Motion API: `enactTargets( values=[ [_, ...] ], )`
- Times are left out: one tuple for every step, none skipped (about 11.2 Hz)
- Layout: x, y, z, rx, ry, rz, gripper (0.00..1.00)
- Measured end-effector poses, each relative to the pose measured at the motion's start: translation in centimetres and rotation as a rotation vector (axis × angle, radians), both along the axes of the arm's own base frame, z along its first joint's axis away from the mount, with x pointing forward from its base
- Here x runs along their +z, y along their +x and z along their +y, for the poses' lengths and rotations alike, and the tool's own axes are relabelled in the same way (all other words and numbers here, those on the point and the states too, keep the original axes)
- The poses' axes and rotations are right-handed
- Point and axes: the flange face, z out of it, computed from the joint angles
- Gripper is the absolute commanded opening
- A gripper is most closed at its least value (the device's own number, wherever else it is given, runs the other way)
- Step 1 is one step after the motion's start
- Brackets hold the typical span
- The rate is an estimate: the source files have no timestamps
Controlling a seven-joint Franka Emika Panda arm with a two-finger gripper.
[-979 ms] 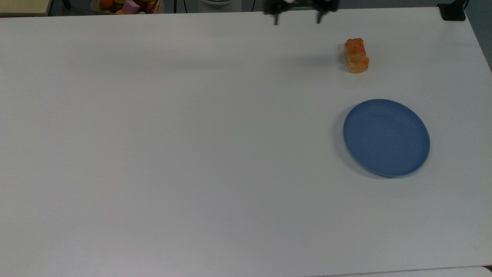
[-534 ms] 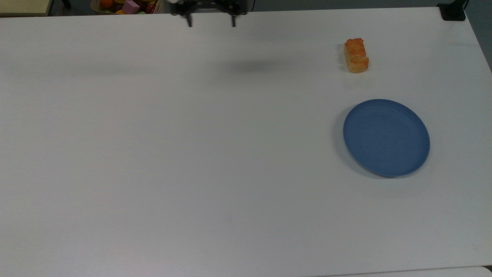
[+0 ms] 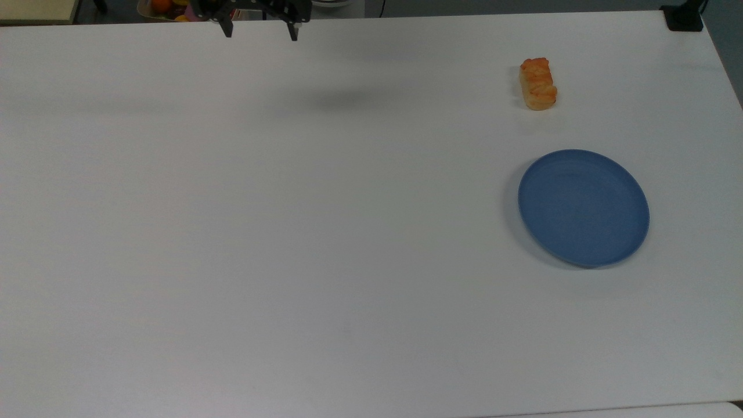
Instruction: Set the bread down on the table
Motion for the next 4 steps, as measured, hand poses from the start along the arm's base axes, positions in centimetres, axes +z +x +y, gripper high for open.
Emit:
enactTargets(
  values=[
    [0.1,0.0,-0.9,-0.013,-0.005,-0.001,1.00],
    [0.5,0.0,-1.7,-0.025,-0.010,-0.010,1.00],
    [1.1,0.0,-2.7,-0.042,-0.012,-0.024,1.00],
    [1.6,-0.1,-3.4,-0.054,-0.013,-0.034,1.00]
  ],
)
